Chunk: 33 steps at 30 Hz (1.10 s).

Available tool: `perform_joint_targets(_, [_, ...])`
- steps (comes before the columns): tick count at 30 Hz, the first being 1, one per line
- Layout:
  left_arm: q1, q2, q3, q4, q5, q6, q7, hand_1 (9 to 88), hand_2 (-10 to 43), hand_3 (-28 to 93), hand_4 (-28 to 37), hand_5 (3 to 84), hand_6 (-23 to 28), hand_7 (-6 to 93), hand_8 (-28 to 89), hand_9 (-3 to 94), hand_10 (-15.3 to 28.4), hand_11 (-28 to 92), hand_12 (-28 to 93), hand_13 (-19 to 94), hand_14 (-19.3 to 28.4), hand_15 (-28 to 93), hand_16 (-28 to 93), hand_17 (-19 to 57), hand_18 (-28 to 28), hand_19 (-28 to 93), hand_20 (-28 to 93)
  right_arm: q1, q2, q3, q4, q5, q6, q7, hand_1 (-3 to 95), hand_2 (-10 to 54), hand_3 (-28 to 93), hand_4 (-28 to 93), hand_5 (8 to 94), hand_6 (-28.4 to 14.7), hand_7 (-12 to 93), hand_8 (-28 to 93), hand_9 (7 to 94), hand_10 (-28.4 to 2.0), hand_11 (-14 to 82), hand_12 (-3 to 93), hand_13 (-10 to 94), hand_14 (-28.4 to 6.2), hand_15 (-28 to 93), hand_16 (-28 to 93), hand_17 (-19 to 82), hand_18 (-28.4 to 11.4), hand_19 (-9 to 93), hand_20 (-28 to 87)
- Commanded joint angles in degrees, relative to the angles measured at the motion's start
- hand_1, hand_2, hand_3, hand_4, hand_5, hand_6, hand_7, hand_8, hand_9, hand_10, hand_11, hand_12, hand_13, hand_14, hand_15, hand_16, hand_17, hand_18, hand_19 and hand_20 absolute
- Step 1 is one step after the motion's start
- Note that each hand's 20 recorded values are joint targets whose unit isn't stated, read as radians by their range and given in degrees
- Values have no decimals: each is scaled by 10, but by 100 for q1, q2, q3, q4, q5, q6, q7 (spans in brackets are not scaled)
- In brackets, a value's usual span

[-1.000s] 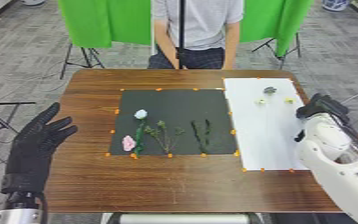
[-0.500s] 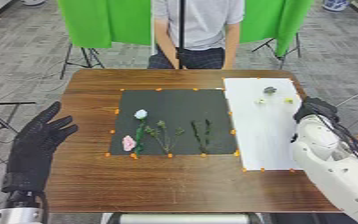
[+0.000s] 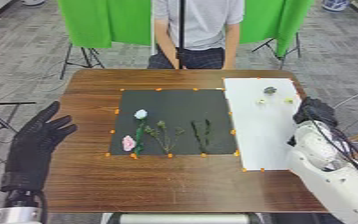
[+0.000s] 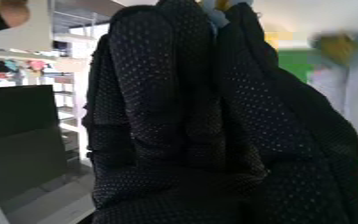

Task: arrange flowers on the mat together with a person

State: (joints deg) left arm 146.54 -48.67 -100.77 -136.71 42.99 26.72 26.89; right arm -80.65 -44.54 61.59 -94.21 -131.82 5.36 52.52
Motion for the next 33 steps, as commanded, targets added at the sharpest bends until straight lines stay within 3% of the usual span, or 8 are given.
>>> perform_joint_targets(1, [-72,-120,81,28,69,-110,-138,184,50,787,-283,331,56,151,-110,344,182,252,97,240,258,504,-98,-98,215,466,97,768,-361,-698,-1227,-41,533,-623,648,-95,627,-283,835,20,235,34,923,-54,119,375,815,-13,463,302,348,-182,857,0])
perform_joint_targets(9, [68,-183,-30,-25,133,-149,-73,166,48,788,-283,331,55,153,-110,347,185,250,99,240,262,504,-98,-98,215,466,98,1588,-1101,-1736,-1746,655,408,-1644,645,-95,633,-283,832,17,239,30,921,-57,121,379,814,-15,463,311,344,-182,860,4])
perform_joint_targets(15, [-81,-190,7,15,186,-262,-155,166,44,791,-283,334,55,155,-108,349,189,251,102,238,269,509,-97,-99,218,467,97,2452,-1711,-2956,-1120,650,464,-1945,646,-95,636,-283,828,15,244,28,914,-61,128,384,801,-18,478,316,333,-177,861,8])
perform_joint_targets(17, [-100,-151,19,26,150,-242,-135,167,43,791,-283,336,56,155,-108,351,192,252,104,236,271,511,-97,-99,218,467,97,2671,-1926,-3258,-906,656,415,-1969,646,-95,636,-283,825,14,248,27,912,-64,131,385,796,-20,485,314,331,-176,861,9])
perform_joint_targets(20, [-151,-150,-7,41,179,-297,-223,168,42,789,-283,341,57,153,-105,357,199,253,109,234,280,524,-98,-101,221,471,95,2881,-2207,-3681,-556,482,380,-1948,652,-95,635,-283,822,12,253,18,908,-68,140,383,790,-22,499,306,326,-176,861,14])
perform_joint_targets(29, [-343,-186,0,93,247,-480,-449,167,50,775,-283,345,50,157,-97,385,219,240,133,249,284,538,-110,-108,230,488,85,2869,-2505,-4209,-67,-129,-101,-1844,644,-95,655,-283,808,10,269,-1,893,-74,150,382,774,-23,506,303,310,-172,849,20])
perform_joint_targets(33, [-363,-128,-6,106,196,-469,-434,167,54,773,-283,339,47,156,-99,389,219,228,139,256,284,536,-110,-110,233,494,81,2831,-2448,-4312,-35,-227,-310,-1790,625,-95,655,-283,792,18,271,-18,874,-72,145,375,757,-20,496,306,295,-173,838,24])
